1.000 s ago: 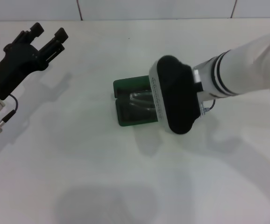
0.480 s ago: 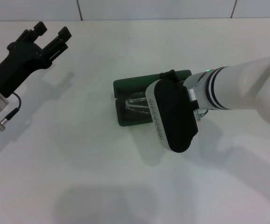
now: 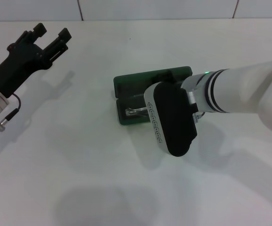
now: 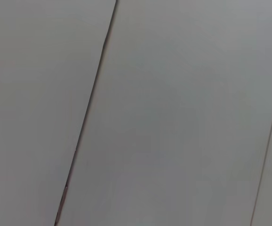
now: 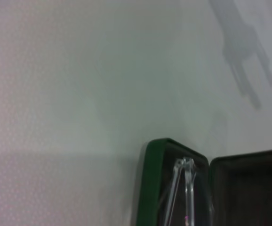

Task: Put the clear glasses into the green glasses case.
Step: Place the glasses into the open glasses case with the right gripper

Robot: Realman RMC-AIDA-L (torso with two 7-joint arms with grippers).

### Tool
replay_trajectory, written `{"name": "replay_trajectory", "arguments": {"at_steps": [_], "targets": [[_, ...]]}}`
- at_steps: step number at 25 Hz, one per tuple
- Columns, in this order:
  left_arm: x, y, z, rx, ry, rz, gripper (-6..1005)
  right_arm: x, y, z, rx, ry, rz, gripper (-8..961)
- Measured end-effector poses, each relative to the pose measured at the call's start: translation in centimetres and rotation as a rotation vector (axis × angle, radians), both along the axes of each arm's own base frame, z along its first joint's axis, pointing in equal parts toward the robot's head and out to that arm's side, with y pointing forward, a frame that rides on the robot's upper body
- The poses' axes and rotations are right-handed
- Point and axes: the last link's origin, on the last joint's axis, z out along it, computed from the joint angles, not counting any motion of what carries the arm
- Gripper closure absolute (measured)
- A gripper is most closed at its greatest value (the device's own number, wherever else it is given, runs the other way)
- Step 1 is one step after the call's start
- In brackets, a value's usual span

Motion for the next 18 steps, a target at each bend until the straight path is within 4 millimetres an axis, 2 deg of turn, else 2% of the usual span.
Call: {"name": "replay_trajectory", "arguments": {"at_steps": [7,18], "targets": [[-0.1,0.1,0.0,0.001,0.006,0.009,183,-0.3,-0.5,-0.2,-0.012,0.005,0.014,409],[-0.2,0.6,0.4,0.007,0.017,0.016,183,-1.6,-1.5,-0.1,-0.041,0.062,0.004,415]]}}
